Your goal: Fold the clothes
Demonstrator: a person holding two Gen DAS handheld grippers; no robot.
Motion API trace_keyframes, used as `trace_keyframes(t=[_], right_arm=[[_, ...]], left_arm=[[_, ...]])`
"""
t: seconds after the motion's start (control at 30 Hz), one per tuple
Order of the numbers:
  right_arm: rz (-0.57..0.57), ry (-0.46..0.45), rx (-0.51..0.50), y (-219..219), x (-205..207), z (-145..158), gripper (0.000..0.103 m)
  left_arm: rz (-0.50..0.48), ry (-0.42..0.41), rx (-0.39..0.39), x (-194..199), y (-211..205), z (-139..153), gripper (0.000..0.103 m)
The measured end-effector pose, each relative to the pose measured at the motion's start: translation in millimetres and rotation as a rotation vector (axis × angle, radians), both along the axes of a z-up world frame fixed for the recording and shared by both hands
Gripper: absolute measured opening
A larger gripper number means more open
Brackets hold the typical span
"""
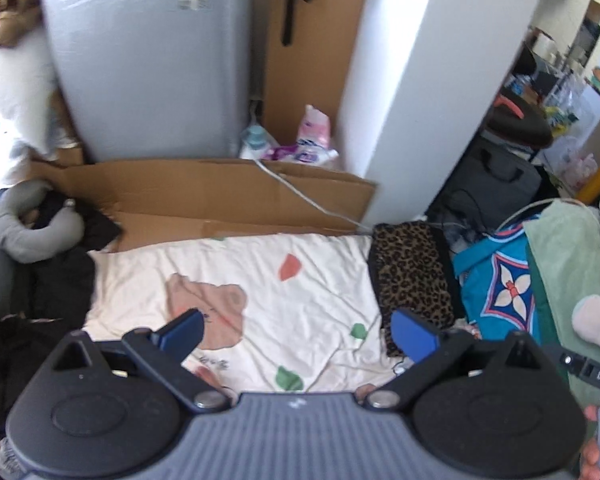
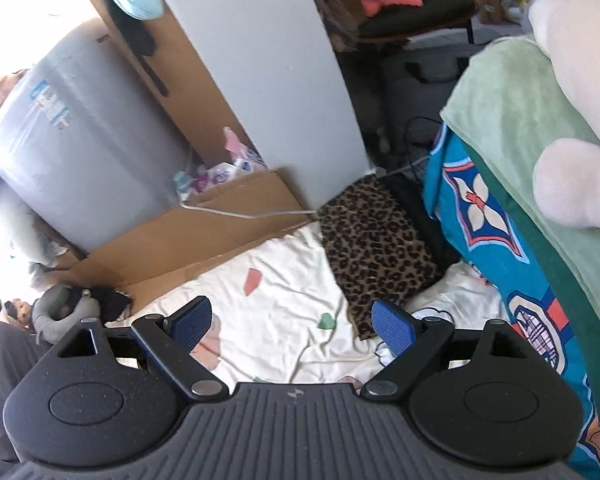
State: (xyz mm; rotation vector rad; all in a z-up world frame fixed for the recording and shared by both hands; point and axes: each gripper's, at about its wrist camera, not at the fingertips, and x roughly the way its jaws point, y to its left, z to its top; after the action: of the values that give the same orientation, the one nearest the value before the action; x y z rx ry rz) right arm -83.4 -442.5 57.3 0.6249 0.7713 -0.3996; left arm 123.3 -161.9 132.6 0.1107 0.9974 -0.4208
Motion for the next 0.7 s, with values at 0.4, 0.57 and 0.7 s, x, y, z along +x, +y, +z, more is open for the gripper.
trace_keyframes(t=[0.4, 0.57, 0.7], right_arm=[[0.062, -0.043, -0.097, 63.9, -22.2, 41.5, 0.091], [0.106, -0.08, -0.141, 95.3, -37.1, 54.5, 0.093], [0.141, -0.096, -0.151, 111.5, -44.0, 50.1, 0.094]], left_arm=[[0.007, -0.075, -0.064, -34.0, 83.5, 21.0, 0.102], [-0.021, -0.128, -0.09, -63.2, 114.7, 11.5, 0.102], [0.018, -0.145, -0.076, -82.0, 134.3, -3.4, 0.102]])
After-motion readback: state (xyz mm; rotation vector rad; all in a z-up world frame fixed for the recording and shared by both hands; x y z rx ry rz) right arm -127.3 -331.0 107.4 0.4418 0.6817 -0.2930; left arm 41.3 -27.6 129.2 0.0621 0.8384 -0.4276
